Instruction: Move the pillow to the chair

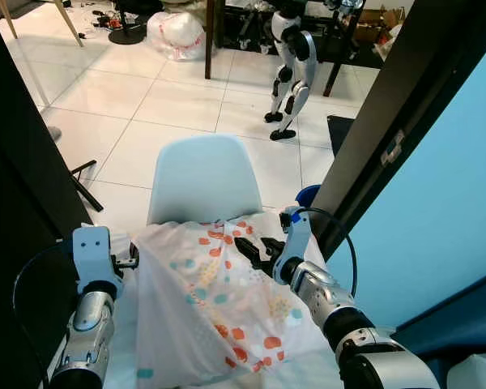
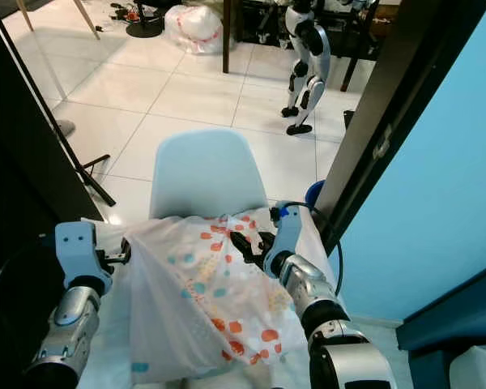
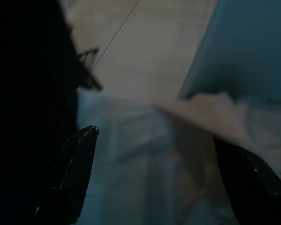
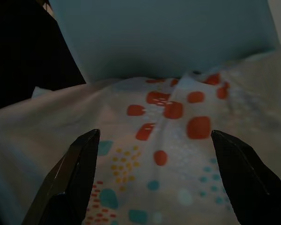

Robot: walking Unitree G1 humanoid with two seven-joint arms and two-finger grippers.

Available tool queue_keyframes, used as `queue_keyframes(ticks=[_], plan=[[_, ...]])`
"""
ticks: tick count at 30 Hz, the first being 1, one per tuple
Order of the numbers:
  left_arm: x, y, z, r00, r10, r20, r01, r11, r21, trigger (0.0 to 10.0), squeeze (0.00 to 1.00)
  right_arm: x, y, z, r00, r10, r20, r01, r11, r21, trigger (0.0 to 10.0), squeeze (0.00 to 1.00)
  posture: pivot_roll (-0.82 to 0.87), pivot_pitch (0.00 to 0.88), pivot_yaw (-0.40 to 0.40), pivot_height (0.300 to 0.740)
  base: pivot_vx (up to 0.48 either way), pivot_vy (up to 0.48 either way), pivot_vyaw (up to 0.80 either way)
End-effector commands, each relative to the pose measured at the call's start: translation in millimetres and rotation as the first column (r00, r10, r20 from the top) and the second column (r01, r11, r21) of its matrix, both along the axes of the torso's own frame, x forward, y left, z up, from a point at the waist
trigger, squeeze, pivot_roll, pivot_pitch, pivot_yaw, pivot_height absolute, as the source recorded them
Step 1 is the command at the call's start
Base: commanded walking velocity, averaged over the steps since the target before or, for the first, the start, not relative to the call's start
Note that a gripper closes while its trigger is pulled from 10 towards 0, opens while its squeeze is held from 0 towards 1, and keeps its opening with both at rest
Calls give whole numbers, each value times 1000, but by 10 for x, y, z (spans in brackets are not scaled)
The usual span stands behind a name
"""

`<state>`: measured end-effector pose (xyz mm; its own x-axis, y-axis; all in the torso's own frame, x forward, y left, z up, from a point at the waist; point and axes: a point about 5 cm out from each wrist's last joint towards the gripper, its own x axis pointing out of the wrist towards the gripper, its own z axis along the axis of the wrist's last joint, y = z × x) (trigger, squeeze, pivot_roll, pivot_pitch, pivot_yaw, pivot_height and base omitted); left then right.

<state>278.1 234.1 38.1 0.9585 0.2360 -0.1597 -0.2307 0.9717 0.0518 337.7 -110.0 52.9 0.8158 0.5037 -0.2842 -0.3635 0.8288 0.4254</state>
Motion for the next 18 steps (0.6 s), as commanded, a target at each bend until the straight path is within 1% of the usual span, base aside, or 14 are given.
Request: queue_keyframes(ticks=[1,2,7,9,11,12,18], plan=[[-74,57,-89,999,29,-45,-29,1000,2,10000,0,-15,-13,-32,1000,-3,-7,2,1000,-20,10000,0,21,94,-81,740,0,0,0],[-112,102,-106,997,63,-48,-63,998,3,10000,0,-13,-19,-32,1000,-6,-6,6,1000,-22,10000,0,23,96,-83,740,0,0,0],[-153,220,-34,992,126,-1,-126,992,30,10000,0,-10,-35,-40,1000,-15,-11,15,999,-33,10000,0,22,96,-83,740,0,0,0],[-176,285,-21,987,159,-1,-159,986,55,10000,0,-11,-38,-44,1000,-19,-14,18,999,-36,10000,0,22,96,-83,740,0,0,0],[-204,341,-43,982,189,-22,-187,980,70,10000,0,-12,-38,-47,1000,-20,-15,19,999,-40,10000,0,25,98,-87,740,0,0,0],[-229,370,-66,979,202,-35,-198,977,84,10000,0,-11,-38,-49,1000,-21,-16,20,999,-43,10000,0,25,98,-87,740,-315,0,0],[-296,408,-108,973,226,-46,-221,971,93,10000,0,-8,-53,-53,999,-27,-18,26,998,-56,10000,0,23,96,-90,740,-322,0,0]])
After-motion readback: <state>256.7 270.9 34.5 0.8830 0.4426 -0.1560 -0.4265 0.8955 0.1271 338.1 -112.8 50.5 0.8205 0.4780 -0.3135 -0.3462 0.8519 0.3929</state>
